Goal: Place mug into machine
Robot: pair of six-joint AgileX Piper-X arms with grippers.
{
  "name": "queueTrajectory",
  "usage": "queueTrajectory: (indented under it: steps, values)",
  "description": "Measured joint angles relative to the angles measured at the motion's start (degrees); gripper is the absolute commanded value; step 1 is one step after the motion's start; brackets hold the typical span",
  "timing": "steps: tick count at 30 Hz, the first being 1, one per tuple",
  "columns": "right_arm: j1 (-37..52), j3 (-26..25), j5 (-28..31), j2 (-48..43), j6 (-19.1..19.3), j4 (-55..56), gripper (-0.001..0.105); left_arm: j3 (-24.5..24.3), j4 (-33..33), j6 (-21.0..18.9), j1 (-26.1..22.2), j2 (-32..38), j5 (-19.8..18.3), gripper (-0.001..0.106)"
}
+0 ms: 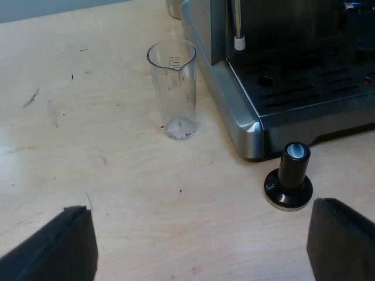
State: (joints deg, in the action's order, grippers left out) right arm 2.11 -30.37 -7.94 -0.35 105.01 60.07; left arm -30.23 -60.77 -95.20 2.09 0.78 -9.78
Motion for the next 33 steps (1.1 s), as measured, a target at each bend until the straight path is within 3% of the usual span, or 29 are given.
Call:
queueTrajectory:
  steps: [14,18,22,33]
  values:
    - [0.0,0.0,0.0,0.0,0.0,-0.26,0.082,0.0,0.16,0.0,0.0,0.0,0.0,0.079]
    - [0.0,-1.27,0.25,0.0,-0.54,-0.26,0.08,0.0,0.67,-2.05,0.19,-0.78,0.0,0.079]
    - [0.0,-3.82,0.36,0.63,-0.53,-0.37,0.074,0.0,1.85,-2.78,2.1,-2.88,-1.15,0.079]
    - [0.0,-9.54,0.49,11.33,-0.53,-0.36,0.074,-3.75,8.67,-3.3,11.24,-8.13,-2.66,0.079]
